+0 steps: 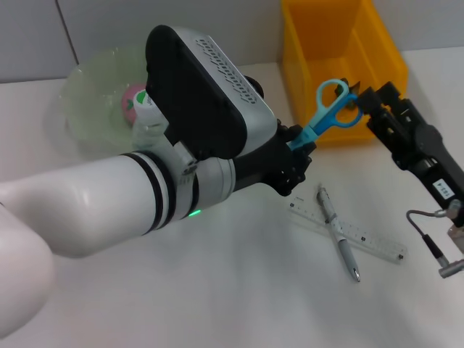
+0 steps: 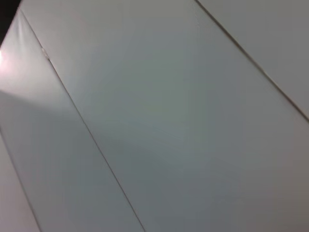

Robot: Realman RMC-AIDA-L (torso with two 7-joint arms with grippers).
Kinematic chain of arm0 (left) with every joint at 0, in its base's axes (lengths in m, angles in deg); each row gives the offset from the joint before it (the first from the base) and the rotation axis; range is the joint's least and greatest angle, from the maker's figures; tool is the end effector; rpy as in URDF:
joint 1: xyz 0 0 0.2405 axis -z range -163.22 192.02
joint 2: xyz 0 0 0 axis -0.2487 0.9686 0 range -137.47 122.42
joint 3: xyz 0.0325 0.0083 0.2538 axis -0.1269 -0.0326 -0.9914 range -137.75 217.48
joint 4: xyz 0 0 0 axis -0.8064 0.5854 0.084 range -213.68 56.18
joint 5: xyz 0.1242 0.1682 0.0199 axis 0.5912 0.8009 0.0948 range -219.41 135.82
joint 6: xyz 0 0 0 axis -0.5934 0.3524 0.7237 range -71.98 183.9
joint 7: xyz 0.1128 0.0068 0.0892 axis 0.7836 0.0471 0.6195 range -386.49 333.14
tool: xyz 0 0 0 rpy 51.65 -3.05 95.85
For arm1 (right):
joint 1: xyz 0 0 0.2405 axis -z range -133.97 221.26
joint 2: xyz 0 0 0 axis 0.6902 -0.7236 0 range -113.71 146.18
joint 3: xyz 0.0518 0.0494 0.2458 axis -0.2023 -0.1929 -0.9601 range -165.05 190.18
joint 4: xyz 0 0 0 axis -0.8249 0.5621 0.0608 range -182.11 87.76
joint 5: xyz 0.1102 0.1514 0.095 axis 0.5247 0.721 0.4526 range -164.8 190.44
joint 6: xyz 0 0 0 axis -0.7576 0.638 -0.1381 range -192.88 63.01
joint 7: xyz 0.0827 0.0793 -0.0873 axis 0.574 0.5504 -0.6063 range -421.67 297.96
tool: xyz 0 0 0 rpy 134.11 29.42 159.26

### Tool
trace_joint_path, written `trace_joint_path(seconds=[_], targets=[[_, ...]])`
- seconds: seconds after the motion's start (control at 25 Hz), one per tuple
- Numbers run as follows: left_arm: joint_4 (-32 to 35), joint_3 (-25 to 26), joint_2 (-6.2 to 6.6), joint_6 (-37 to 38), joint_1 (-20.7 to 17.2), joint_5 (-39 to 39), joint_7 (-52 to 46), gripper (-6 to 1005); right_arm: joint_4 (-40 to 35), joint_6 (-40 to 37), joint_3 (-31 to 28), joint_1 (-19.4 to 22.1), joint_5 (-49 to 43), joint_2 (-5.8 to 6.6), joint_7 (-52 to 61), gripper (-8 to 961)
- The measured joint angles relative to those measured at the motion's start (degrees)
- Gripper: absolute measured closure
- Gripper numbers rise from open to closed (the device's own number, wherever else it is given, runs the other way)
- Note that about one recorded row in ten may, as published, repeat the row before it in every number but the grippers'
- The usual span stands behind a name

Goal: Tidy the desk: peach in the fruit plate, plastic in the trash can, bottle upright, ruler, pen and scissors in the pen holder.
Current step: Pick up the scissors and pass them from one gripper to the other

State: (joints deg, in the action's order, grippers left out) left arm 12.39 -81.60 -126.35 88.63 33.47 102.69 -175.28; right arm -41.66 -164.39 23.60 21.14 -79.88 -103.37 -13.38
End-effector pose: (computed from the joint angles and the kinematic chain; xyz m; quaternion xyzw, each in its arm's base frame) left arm -0.0774 0.3018 -0.0960 -0.9539 -0.0604 -0.1003 0.2765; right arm 0.2791 0.2613 -0.0218 -0.6790 0.3040 0.5868 0.3196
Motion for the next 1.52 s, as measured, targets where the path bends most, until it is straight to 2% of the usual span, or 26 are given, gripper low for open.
trace_joint_path(seconds=[0.72,0.92,1.4,1.52], targets=[[-0.55,-1.17,-0.01,-1.81,0.16,0.01,-0.02,788,1.78,3.35,1.69,-2.15,-0.03,0.05,0.51,219],[-0.70,-1.22,-0.06,-1.83,0.37,0.00,-0.02,787,1.78,3.56,1.71,-2.30,-0.03,0.07,0.51,446],[-1.35,-1.77,-0.12,-2.88,0.74,0.01,-0.02,788,2.04,4.90,1.71,-3.16,-0.02,0.08,0.82,620],[-1.67,-2.04,-0.12,-3.33,0.73,0.01,-0.02,788,2.10,4.91,1.65,-2.93,-0.03,0.07,0.97,745]])
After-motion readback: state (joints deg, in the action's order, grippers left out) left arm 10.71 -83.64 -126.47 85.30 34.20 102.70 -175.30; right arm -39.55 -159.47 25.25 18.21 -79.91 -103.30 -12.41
